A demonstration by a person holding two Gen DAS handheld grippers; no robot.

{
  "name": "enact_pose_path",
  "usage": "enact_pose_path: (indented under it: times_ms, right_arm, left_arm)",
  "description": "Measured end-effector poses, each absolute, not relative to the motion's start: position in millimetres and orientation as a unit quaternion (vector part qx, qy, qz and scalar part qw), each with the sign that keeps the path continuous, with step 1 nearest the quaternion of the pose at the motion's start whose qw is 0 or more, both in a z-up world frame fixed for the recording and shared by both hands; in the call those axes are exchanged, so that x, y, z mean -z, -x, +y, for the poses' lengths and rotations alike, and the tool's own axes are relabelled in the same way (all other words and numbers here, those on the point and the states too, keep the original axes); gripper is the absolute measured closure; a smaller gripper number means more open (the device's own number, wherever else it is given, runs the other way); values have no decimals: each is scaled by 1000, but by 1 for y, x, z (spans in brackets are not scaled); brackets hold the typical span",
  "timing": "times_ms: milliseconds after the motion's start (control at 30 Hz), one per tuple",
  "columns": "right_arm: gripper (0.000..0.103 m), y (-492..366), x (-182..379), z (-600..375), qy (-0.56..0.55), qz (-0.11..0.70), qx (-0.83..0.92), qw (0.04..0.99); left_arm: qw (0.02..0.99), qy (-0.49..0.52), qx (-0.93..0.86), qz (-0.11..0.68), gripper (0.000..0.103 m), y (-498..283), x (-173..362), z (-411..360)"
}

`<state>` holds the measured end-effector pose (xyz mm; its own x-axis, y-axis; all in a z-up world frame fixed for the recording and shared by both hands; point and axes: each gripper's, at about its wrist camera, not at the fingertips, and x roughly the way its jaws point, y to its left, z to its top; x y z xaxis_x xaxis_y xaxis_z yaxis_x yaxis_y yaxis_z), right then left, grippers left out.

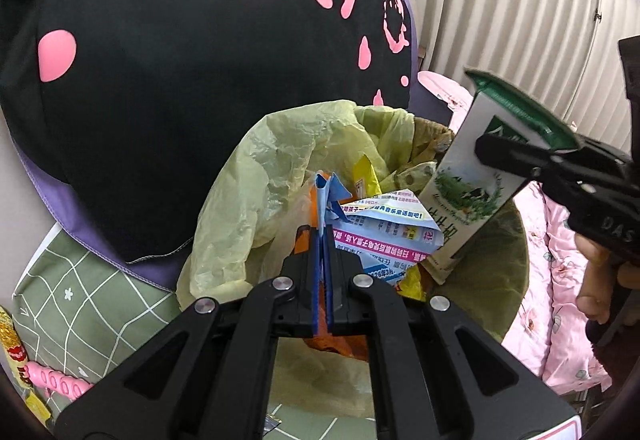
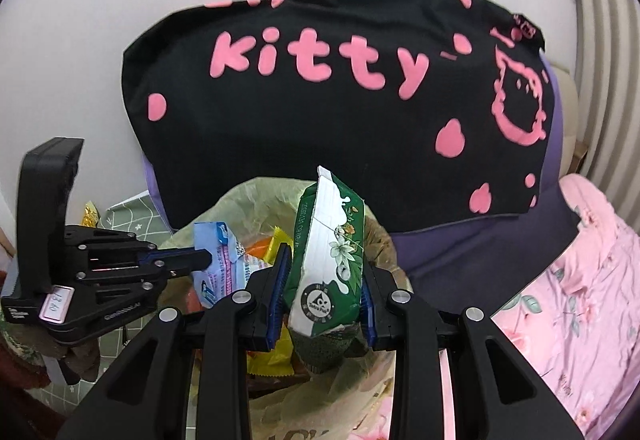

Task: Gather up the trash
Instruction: 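Lift both items over the yellow trash bag and lower them inside, then open both tools to drop the items and return over the table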

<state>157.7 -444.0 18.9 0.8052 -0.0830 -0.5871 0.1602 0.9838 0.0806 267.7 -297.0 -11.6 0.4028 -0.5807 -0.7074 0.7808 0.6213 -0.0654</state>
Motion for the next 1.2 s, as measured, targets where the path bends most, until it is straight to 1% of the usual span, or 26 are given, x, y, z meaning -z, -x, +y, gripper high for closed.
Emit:
enact_pose_path:
  times_ms: [367, 967, 1033, 1067, 1100, 1133, 1167, 1200]
  right_arm:
    - [74, -177, 6, -440, -70, 344, 58, 935]
    - [74, -152, -2, -440, -78, 343, 84, 932]
    - [73, -152, -3, -441, -84, 342, 90, 932]
    - [67, -151, -3, -442, -86, 340, 97, 931]
    - [64, -150, -5, -443, -86, 337, 105, 932]
    - [61, -149, -7, -444, -88, 333, 108, 933]
    - [61, -148, -9, -444, -90, 329, 108, 934]
    - [61, -147, -11, -445, -91, 325, 109, 935]
  left_arm:
    - [821, -153, 411, 367, 101, -267, 18, -285]
    - [808, -129, 438, 371, 101, -259, 8, -282]
    - [803, -109, 449, 377, 98, -261, 5, -277]
    - [801, -99, 453, 377, 95, -261, 3, -274]
    - [801, -89, 458, 375, 89, -260, -1, -269]
    - [800, -80, 464, 373, 85, -259, -4, -265]
    - [800, -69, 468, 369, 79, -258, -9, -259]
    - [802, -59, 472, 362, 76, -257, -14, -253]
